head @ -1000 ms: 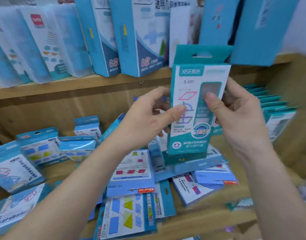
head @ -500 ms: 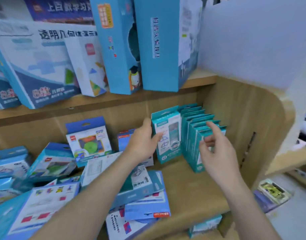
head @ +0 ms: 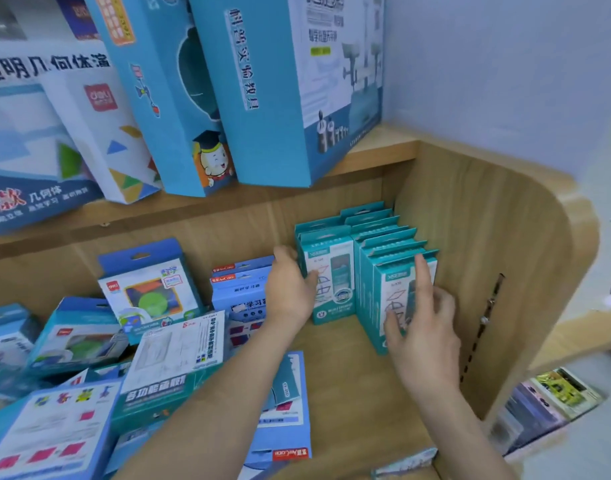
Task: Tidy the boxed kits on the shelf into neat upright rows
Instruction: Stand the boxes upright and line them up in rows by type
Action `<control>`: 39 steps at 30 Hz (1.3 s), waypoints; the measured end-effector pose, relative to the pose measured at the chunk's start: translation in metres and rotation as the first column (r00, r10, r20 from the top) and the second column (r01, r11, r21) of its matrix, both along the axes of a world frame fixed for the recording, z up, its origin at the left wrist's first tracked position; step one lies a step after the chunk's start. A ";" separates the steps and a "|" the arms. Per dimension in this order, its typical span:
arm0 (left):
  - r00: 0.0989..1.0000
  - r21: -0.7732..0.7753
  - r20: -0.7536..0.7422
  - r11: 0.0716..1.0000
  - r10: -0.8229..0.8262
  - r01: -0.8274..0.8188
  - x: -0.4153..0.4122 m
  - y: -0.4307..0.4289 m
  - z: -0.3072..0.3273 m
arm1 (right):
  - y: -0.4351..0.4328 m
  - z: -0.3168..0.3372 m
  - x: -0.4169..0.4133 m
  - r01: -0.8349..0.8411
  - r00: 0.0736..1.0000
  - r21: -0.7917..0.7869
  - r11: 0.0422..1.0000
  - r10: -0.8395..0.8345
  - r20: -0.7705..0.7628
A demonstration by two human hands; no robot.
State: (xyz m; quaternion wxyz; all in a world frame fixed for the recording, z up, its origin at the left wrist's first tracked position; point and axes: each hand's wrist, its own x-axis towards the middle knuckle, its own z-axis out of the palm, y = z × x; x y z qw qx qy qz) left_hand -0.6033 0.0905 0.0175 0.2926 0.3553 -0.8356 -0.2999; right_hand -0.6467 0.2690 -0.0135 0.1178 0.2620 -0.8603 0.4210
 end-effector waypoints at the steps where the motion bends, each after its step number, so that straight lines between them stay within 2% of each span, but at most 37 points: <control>1: 1.000 0.021 -0.003 1.000 0.018 -0.018 -0.001 0.000 0.000 | 0.001 -0.003 0.000 0.004 1.000 -0.003 1.000 -0.004 -0.003; 5: 0.986 0.024 0.159 0.999 0.044 -0.048 -0.011 0.002 -0.001 | 0.000 -0.012 -0.001 -0.010 1.000 0.009 1.000 0.010 0.005; 9: 0.956 -0.009 0.290 0.999 0.044 -0.043 -0.018 0.005 -0.010 | 0.002 -0.017 -0.001 -0.066 0.996 -0.027 0.997 0.064 -0.057; 13: 0.921 -0.062 0.385 0.997 0.061 -0.040 -0.018 0.007 -0.012 | 0.000 -0.021 0.005 -0.193 0.979 -0.162 0.968 0.180 -0.093; 17: 0.891 -0.053 0.454 0.999 0.013 0.013 -0.008 0.003 0.006 | -0.003 -0.016 0.011 -0.269 0.963 -0.263 0.927 0.258 -0.075; 20: 0.902 -0.140 0.431 0.987 -0.007 0.074 0.019 0.010 0.034 | -0.006 -0.011 0.012 -0.281 0.960 -0.321 0.905 0.271 -0.076; 24: 0.958 -0.236 0.284 0.966 -0.039 0.109 0.086 0.024 0.065 | -0.012 -0.010 0.023 -0.312 0.948 -0.333 0.890 0.314 -0.048; 27: 0.994 -0.240 0.103 0.969 -0.029 0.053 0.130 0.042 0.056 | -0.027 -0.018 0.037 -0.450 0.893 -0.207 0.869 0.445 -0.073; 29: 0.990 -0.234 0.091 0.964 -0.108 0.126 0.135 0.060 0.037 | -0.039 -0.022 0.044 -0.481 0.877 -0.172 0.860 0.474 -0.083; 31: 0.962 -0.183 0.162 0.951 -0.221 0.249 0.120 0.075 0.017 | -0.042 -0.023 0.044 -0.397 0.917 -0.263 0.879 0.393 -0.072; 32: 0.951 -0.110 0.163 0.953 -0.263 0.283 0.106 0.080 0.009 | -0.040 -0.022 0.042 -0.324 0.945 -0.310 0.894 0.319 -0.067; 34: 0.948 0.159 0.059 0.940 -0.313 0.301 0.076 0.087 0.001 | -0.029 -0.022 0.033 -0.190 0.982 -0.355 0.915 0.185 -0.049; 36: 0.947 0.380 -0.018 0.874 -0.321 0.303 0.043 0.088 -0.005 | -0.018 -0.024 0.024 -0.097 0.995 -0.374 0.923 0.104 -0.001; 39: 0.947 0.472 -0.079 0.825 -0.311 0.311 0.004 0.087 -0.013 | -0.007 -0.035 0.013 -0.036 0.995 -0.340 0.940 0.066 0.077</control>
